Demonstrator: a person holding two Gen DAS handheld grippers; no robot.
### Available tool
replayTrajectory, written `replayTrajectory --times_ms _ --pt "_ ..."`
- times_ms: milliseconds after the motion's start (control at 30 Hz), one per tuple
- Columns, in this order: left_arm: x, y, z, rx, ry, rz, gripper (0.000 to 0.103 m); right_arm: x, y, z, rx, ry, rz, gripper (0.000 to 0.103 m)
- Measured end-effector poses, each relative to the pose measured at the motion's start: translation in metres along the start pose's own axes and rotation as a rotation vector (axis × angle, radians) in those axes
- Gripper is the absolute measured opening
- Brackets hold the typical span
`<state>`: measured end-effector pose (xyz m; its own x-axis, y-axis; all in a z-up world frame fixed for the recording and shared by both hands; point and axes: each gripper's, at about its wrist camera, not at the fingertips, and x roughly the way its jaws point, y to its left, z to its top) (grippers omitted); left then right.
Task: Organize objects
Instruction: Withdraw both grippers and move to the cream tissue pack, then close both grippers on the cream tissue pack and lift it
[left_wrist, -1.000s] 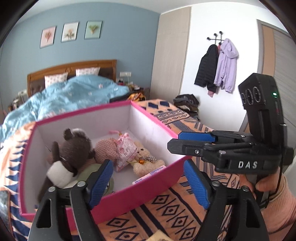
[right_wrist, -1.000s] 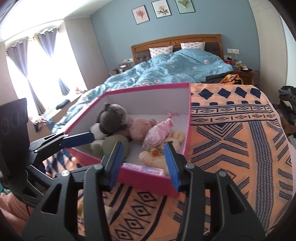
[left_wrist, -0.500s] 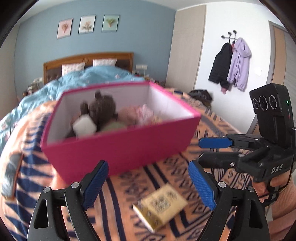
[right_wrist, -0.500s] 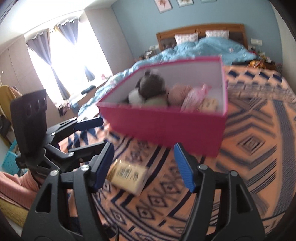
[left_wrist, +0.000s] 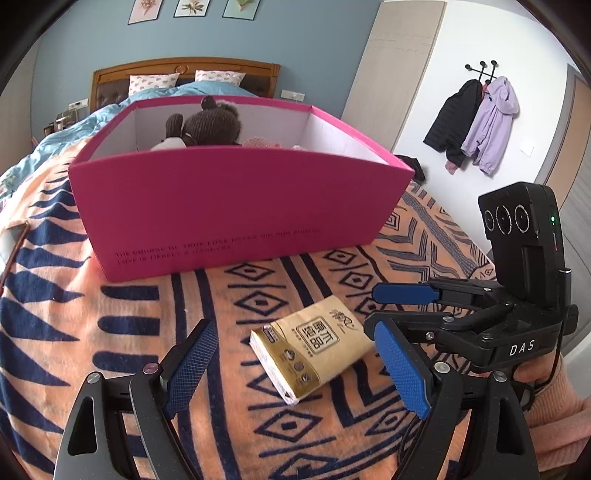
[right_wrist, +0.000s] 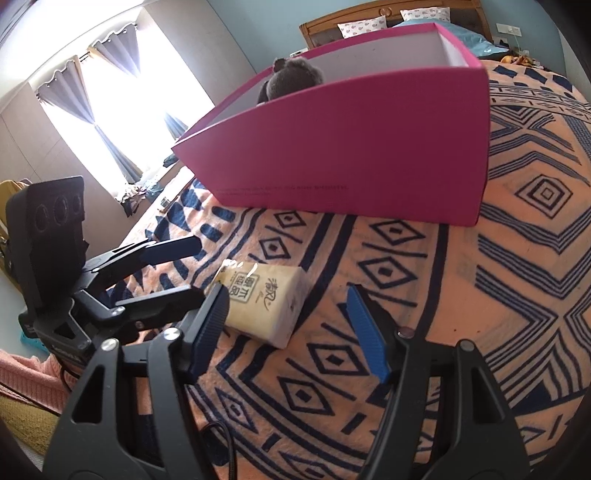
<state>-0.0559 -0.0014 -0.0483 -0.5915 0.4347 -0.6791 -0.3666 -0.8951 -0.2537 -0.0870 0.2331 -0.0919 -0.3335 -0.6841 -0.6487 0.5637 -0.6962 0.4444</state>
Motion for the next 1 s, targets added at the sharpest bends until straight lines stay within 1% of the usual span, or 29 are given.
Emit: replayTrajectory --times_ms 67,133,200,233,300,367,433,533,667,767,833,1000 --pt "0.003 0.001 -0.002 -0.007 0.013 -0.011 0.084 0.002 0.001 0.001 -0.006 0.006 -0.001 0.067" --pt "0.006 0.003 -0.003 -0.016 0.027 -0.016 0.082 0.005 0.0 0.002 -0.005 0.011 0.001 0.063" --pt "0.008 0.005 -0.005 -0.026 0.044 -0.024 0.072 0.007 0.001 0.002 0.001 0.016 0.007 0.06" --pt "0.01 0.006 -0.006 -0.031 0.053 -0.031 0.068 0.009 0.0 0.002 0.006 0.022 0.011 0.056" --pt "0.012 0.008 -0.008 -0.039 0.067 -0.037 0.067 0.013 -0.001 0.001 0.014 0.032 0.015 0.053" --pt "0.014 0.008 -0.011 -0.038 0.079 -0.038 0.059 0.016 -0.003 0.001 0.03 0.041 0.017 0.05" --pt "0.014 0.009 -0.013 -0.041 0.088 -0.043 0.058 0.016 -0.006 0.0 0.04 0.041 0.022 0.049" --pt "0.013 0.01 -0.015 -0.048 0.093 -0.065 0.053 0.017 -0.007 0.0 0.049 0.041 0.032 0.045" --pt "0.014 0.011 -0.017 -0.056 0.099 -0.089 0.046 0.018 -0.006 0.001 0.048 0.047 0.041 0.045" --pt "0.014 0.011 -0.016 -0.055 0.099 -0.091 0.046 0.021 -0.003 0.0 0.046 0.051 0.056 0.04" --pt "0.014 0.011 -0.016 -0.054 0.1 -0.089 0.046 0.025 -0.002 0.0 0.048 0.05 0.064 0.035" --pt "0.012 0.008 -0.015 -0.043 0.099 -0.082 0.046 0.029 0.0 -0.002 0.045 0.036 0.065 0.035"
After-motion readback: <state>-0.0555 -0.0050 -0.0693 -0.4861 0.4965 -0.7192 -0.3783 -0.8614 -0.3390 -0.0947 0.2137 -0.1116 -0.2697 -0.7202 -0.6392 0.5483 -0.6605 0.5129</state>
